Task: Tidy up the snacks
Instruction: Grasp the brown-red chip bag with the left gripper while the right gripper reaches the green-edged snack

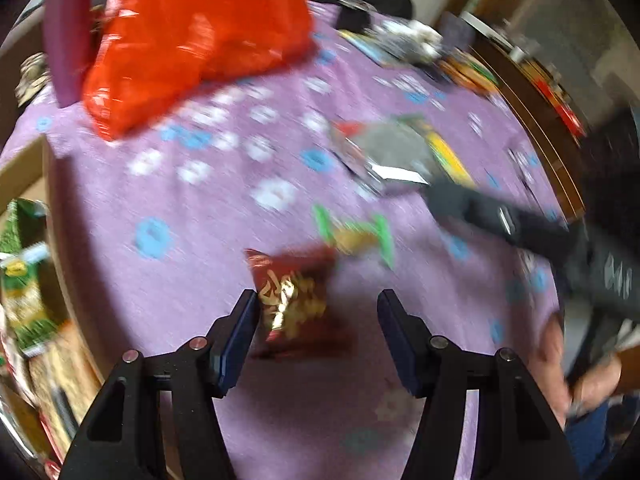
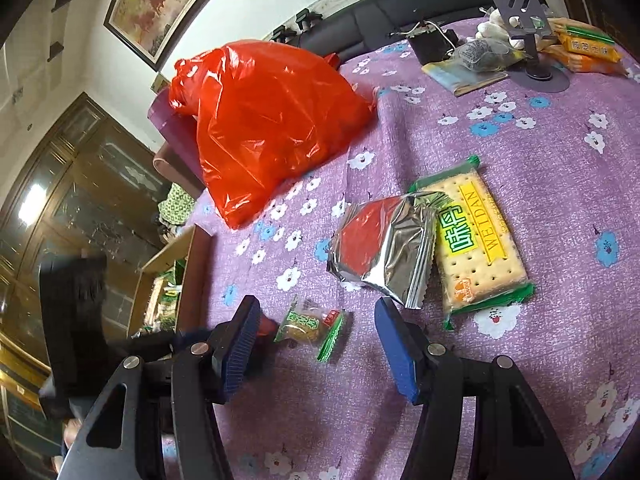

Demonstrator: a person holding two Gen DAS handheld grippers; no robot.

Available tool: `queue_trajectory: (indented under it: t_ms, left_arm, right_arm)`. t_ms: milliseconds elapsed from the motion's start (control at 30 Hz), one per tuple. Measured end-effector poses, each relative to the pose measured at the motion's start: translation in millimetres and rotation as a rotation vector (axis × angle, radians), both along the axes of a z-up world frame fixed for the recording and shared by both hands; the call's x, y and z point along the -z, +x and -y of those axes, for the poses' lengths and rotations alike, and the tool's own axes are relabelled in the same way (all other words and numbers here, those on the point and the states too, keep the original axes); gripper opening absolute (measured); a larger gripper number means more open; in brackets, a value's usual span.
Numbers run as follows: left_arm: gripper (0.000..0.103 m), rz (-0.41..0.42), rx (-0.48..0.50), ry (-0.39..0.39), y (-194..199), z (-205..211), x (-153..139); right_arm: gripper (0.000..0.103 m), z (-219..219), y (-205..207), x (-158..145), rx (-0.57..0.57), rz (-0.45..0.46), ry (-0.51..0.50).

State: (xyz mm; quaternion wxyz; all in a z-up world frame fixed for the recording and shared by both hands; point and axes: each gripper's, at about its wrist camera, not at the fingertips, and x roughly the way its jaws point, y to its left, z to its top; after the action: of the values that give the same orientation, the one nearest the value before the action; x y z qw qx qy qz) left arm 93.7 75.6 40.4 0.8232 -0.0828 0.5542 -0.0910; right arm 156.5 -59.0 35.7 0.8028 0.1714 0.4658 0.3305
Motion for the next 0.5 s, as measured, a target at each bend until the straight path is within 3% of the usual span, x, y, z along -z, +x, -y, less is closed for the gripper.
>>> queue_trajectory:
  t_ms: [100,200,233,267,400,500]
  left_arm:
    - [0.06,0.026,-0.031,0.081,-5,10,1]
    - [0.06,0.04,-0.093,0.092,1,6,2]
    - [0.054,0.042,-0.097,0.104,1,6,2]
    - [0.037,0.045,-0.099,0.117,2,7,4]
    - [0.033,0.07,-0.108,0.119,-3,8,8]
    - [0.032,0.093,-0.114,0.036,-17,4,5]
  right_arm:
    - [0.065,1,-1,-3,0.003,0.013,0.004]
    - [0.065,1,-3,-6,0.0,0.028,-0.001]
    - [0.065,1,-4,-7,-0.002,0.033,-0.003]
    - [0.065,1,-5,-7,-0.003,0.039,-0.007]
    - [0.065,-1,-5,-7,-0.022,0.042,-0.007]
    - [0.065,-11,-4,-1,-0.056,0.037,-0.02]
